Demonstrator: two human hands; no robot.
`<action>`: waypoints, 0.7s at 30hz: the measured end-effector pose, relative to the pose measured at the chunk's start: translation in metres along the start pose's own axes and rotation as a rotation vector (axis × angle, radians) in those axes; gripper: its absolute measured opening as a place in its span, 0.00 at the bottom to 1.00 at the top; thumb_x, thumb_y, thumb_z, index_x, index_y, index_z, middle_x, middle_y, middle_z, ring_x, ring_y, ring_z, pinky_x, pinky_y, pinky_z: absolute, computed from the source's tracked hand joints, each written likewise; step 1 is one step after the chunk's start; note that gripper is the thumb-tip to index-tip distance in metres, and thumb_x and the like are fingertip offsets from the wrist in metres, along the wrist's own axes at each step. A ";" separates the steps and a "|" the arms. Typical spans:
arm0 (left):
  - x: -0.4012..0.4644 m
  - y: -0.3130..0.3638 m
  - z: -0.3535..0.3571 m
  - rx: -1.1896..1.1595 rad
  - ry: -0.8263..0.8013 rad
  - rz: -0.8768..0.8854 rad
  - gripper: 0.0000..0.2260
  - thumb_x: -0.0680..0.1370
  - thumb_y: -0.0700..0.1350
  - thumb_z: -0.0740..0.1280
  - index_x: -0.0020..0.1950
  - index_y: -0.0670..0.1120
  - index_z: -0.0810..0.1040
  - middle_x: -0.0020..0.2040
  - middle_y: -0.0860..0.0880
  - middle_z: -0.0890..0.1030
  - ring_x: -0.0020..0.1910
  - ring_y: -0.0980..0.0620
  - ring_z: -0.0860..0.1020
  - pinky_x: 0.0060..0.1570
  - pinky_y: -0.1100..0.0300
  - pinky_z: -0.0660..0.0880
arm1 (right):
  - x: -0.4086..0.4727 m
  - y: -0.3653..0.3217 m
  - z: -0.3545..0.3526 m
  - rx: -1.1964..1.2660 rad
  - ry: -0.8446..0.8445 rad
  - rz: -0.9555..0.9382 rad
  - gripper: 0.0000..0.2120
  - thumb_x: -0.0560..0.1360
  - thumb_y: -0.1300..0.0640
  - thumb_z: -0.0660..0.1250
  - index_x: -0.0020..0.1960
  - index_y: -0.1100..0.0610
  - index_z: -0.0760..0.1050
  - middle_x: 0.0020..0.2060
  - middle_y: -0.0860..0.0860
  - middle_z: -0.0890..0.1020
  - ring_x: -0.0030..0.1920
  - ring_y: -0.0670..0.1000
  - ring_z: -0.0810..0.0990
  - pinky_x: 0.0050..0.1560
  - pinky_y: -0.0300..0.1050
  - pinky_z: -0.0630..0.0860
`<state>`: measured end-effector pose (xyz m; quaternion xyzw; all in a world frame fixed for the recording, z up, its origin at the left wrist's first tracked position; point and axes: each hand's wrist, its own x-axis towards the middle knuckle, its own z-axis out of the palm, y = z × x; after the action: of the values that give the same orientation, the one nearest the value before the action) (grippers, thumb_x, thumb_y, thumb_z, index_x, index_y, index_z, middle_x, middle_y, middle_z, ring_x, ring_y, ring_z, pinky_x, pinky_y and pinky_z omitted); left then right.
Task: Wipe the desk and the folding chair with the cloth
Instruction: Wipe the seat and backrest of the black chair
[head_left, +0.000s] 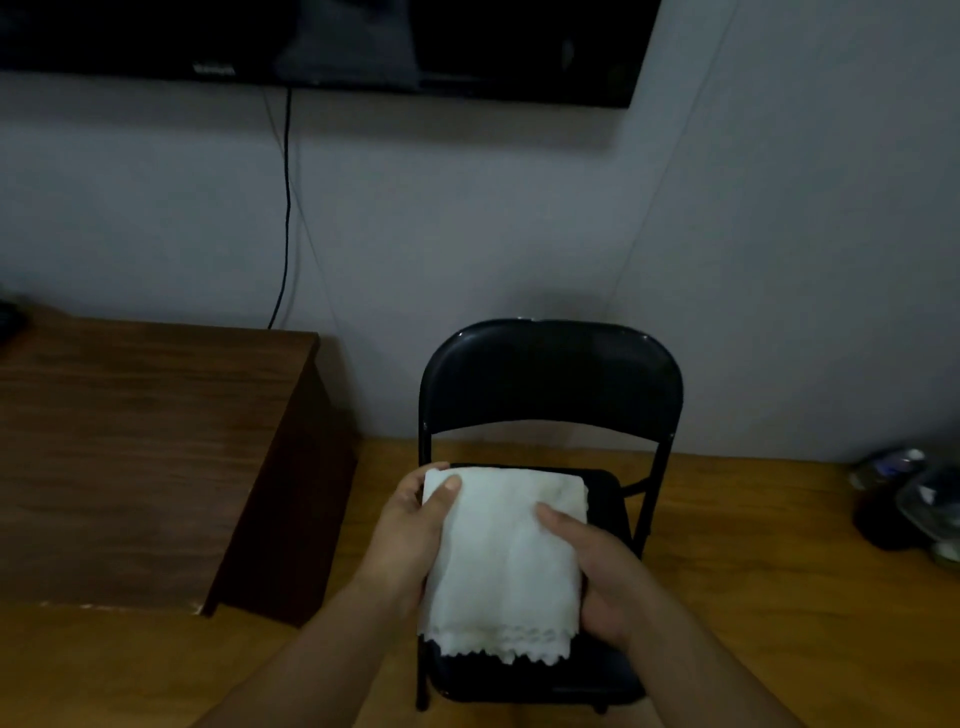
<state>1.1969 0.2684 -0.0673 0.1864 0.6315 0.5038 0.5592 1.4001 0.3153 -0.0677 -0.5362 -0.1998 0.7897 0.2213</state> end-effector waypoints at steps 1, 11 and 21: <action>-0.010 0.014 -0.001 0.044 0.001 0.020 0.10 0.79 0.53 0.68 0.60 0.59 0.78 0.54 0.49 0.85 0.50 0.45 0.85 0.47 0.47 0.84 | -0.017 -0.010 0.007 -0.006 0.005 -0.001 0.17 0.70 0.51 0.79 0.56 0.58 0.86 0.57 0.61 0.86 0.56 0.63 0.86 0.56 0.62 0.82; -0.052 0.102 0.015 0.190 -0.106 0.067 0.07 0.80 0.53 0.68 0.55 0.54 0.81 0.48 0.51 0.87 0.47 0.49 0.86 0.49 0.49 0.83 | -0.116 -0.065 0.041 0.128 -0.025 0.009 0.23 0.68 0.55 0.78 0.61 0.61 0.82 0.59 0.66 0.84 0.56 0.69 0.84 0.51 0.66 0.83; 0.014 0.132 0.065 0.408 -0.045 0.055 0.05 0.80 0.54 0.66 0.52 0.59 0.81 0.46 0.57 0.85 0.45 0.55 0.83 0.43 0.60 0.79 | -0.062 -0.125 0.021 0.151 -0.004 0.077 0.22 0.68 0.61 0.76 0.62 0.60 0.80 0.56 0.66 0.85 0.53 0.68 0.85 0.55 0.61 0.79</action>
<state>1.2072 0.3632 0.0451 0.3243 0.7024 0.3761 0.5099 1.4174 0.3810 0.0559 -0.5236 -0.1195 0.8116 0.2300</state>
